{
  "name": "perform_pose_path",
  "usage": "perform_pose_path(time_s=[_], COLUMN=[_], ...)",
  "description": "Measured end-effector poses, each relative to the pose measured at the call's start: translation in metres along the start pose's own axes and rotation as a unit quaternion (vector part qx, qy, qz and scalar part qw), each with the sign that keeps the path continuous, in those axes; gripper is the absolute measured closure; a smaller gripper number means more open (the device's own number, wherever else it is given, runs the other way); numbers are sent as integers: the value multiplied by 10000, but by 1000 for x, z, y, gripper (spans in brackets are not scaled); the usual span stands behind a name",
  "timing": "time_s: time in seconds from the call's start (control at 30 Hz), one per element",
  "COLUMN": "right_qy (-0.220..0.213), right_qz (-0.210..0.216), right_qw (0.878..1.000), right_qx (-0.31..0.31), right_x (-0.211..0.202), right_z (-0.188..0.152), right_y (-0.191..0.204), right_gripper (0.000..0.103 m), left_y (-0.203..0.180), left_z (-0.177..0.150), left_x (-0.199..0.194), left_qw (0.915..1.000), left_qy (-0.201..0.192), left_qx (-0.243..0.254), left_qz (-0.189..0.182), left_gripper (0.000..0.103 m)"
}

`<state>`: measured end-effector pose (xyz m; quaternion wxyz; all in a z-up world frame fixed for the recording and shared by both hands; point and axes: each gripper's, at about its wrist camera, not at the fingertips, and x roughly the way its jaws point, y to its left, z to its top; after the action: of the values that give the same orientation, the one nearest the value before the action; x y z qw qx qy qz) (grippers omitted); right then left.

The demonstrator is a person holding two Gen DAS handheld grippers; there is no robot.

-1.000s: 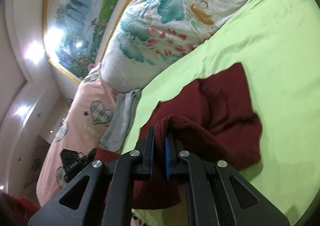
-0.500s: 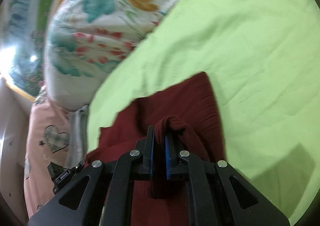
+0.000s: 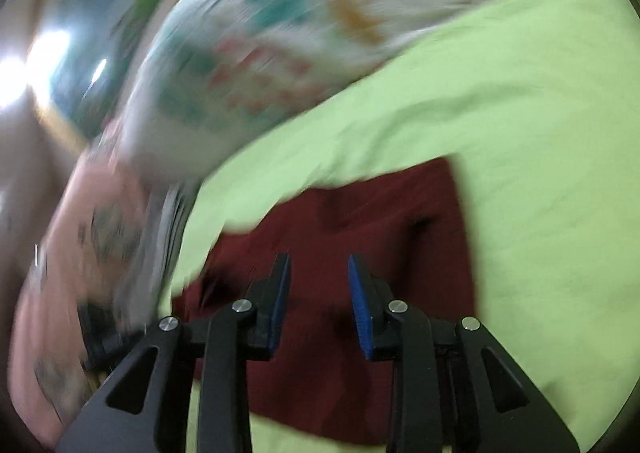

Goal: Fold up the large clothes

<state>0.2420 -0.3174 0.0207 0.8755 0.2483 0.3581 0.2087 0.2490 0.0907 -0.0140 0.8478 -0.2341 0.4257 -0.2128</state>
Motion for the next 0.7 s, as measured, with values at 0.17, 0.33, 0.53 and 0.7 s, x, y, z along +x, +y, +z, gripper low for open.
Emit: perform_pose_path(time_s=[0.17,0.33,0.53,0.7], right_qy=[1101,1435,450,-79], right_qz=[141,-478,-1309,-1494], right_qw=[9846,9766,9892,9867], right_qx=[-1354,-1532,-490,629], right_x=[52,93,90,72], right_z=[-29,-14,47,63], right_y=[63,55,-7,-57], right_gripper=[71,71,72,71], left_y=[-40,-29,14,55], left_z=[-9,18,77,94], left_x=[37,73,72,64], left_qw=[9968,9928,9888,9826], left_qy=[466,673,97,-119], left_qx=[642,808,479,-149], left_qz=[7,572,1413,1847], left_gripper=[76,77,79,79])
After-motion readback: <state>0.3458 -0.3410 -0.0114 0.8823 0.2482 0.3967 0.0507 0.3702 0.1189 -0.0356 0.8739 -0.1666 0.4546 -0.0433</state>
